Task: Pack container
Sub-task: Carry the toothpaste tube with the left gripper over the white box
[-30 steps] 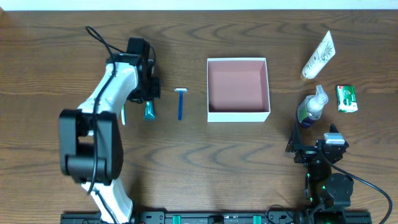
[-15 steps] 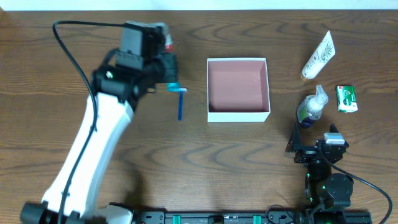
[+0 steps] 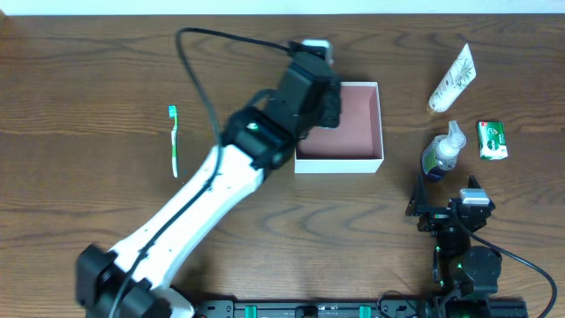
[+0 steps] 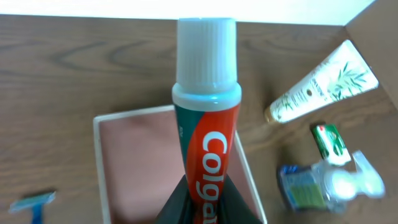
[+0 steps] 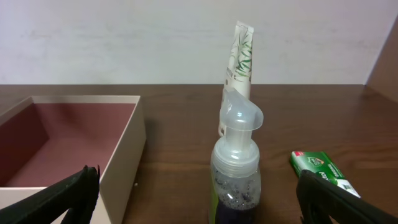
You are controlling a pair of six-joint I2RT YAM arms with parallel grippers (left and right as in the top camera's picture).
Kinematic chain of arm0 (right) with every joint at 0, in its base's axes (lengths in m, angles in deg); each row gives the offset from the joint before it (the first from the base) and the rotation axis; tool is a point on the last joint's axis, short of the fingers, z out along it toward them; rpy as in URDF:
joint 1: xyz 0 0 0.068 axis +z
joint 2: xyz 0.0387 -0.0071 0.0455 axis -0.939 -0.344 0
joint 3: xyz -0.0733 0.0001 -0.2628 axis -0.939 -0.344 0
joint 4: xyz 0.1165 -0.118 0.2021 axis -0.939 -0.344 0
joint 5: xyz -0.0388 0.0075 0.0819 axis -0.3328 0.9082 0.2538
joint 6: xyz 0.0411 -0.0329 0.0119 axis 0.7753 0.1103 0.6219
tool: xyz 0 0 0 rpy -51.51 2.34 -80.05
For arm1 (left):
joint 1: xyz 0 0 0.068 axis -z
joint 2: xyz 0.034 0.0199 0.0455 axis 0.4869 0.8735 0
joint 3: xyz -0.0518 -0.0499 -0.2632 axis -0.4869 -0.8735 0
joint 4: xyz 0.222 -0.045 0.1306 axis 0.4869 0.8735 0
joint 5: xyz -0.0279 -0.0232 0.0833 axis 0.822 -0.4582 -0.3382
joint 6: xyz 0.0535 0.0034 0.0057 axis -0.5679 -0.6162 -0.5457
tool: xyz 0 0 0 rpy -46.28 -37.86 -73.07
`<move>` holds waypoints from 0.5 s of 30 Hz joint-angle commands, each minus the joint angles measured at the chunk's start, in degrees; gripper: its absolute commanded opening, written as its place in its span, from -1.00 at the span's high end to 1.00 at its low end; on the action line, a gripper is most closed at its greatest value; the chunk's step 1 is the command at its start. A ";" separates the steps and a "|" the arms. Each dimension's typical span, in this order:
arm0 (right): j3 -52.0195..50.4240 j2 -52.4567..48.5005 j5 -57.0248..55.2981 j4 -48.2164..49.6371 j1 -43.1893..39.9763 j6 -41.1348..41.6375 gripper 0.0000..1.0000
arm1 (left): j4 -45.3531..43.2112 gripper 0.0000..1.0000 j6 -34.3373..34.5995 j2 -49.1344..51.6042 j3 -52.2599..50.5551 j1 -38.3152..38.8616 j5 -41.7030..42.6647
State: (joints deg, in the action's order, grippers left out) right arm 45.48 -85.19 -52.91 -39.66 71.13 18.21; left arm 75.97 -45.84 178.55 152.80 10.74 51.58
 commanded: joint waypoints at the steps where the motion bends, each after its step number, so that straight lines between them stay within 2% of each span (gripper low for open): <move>1: -0.17 0.37 0.17 -0.20 0.15 -0.85 -0.99 | -2.14 0.79 1.25 3.17 0.59 1.05 -4.61; 7: -0.15 0.37 0.17 -0.20 0.15 -0.87 -0.99 | -2.64 0.79 1.22 9.22 0.59 1.29 -8.15; 15: -0.17 0.37 0.17 -0.20 0.15 -0.85 -0.99 | -2.71 0.78 1.20 14.56 0.59 1.29 -8.50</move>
State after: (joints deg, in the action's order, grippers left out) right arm 45.48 -85.19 -52.93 -39.66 71.13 18.19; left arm 73.50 -45.14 192.23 152.80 12.12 44.96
